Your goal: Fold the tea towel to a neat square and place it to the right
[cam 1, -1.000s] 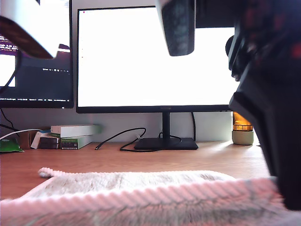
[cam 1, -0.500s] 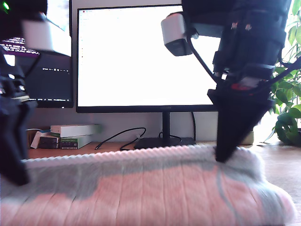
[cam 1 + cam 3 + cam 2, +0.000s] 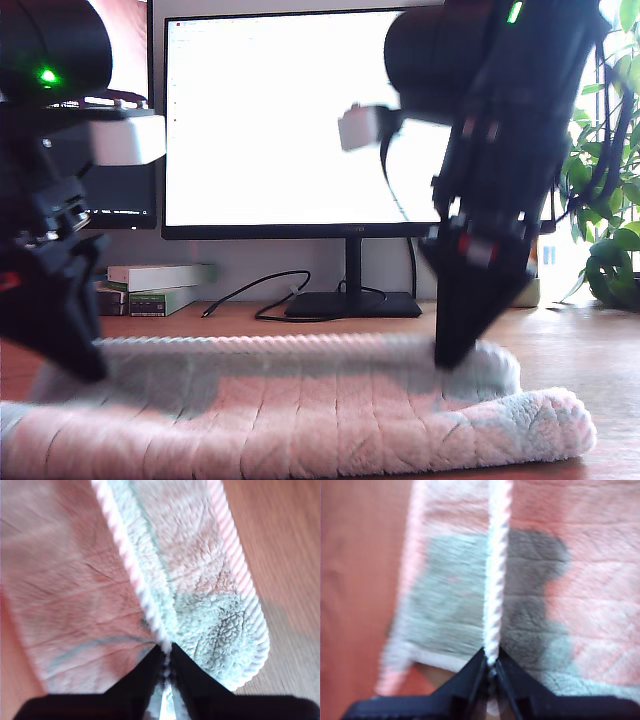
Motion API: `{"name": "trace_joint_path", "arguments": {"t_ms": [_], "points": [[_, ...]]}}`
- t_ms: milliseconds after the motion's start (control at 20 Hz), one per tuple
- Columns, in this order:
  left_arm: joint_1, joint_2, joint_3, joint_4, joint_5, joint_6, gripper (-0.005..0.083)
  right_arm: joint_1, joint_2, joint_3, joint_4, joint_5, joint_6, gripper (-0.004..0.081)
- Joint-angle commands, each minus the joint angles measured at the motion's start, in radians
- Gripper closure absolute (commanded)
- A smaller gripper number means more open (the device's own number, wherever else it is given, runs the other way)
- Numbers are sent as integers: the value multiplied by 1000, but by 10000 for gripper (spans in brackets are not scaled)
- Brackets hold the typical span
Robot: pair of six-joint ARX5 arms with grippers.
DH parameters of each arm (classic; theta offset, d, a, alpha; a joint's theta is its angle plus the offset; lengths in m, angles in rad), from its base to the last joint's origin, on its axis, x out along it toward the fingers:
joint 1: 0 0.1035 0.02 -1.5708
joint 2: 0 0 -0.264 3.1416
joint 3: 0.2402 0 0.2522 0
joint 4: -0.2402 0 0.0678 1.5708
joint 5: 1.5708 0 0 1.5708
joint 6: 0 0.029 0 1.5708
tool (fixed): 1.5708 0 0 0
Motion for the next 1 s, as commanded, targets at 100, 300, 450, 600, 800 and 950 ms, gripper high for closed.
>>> {"name": "trace_joint_path", "arguments": {"t_ms": [100, 300, 450, 600, 800, 950], "points": [[41, 14, -15, 53, -16, 45, 797, -29, 34, 13, -5, 23, 2, 783], [71, 42, -15, 96, -13, 45, 797, -50, 34, 30, -4, 22, 8, 783], [76, 46, -15, 135, -13, 44, 797, -54, 34, 30, -4, 22, 9, 783], [76, 46, -15, 142, -12, 44, 733, -54, 34, 30, -1, 22, 9, 773], [76, 46, -15, 140, -12, 43, 568, -54, 34, 30, 16, 27, 11, 593], [76, 46, -15, 152, -13, 41, 549, -54, 34, 33, 62, 67, 56, 484]]}}
